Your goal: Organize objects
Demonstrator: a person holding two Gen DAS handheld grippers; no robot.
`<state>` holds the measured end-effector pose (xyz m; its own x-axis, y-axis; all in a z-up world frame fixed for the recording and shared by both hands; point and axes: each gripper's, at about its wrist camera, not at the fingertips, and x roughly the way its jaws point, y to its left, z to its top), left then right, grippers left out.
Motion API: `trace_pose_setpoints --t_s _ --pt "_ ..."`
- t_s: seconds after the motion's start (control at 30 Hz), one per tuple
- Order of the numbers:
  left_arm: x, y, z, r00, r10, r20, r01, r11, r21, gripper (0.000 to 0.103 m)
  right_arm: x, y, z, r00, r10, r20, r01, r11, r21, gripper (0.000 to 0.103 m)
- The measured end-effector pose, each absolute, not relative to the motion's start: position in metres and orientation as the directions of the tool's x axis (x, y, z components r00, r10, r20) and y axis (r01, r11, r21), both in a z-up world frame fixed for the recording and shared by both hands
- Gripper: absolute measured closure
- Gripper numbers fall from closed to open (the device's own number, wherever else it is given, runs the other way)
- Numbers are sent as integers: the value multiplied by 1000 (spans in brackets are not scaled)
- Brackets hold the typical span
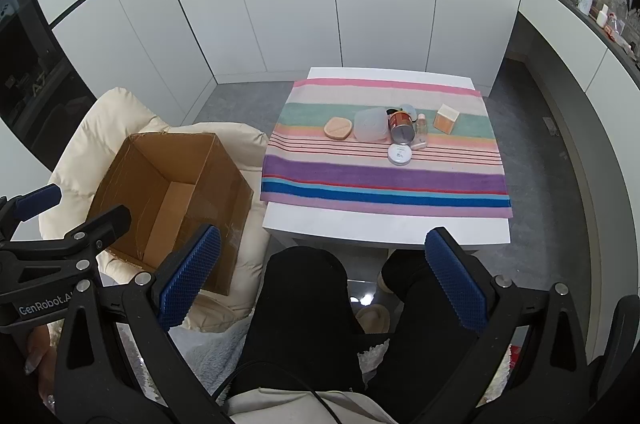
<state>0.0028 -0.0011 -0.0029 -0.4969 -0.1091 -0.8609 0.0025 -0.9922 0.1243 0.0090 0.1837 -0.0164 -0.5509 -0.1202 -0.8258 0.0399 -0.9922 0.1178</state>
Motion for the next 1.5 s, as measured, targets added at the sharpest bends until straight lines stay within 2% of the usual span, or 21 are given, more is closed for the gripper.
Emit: trace_pose_setpoints --t_s 1.5 --pt "1 -1 -2 -489 -111 -865 0 -992 127 0 9 178 -22 -542 -133 -830 42 -990 132 0"
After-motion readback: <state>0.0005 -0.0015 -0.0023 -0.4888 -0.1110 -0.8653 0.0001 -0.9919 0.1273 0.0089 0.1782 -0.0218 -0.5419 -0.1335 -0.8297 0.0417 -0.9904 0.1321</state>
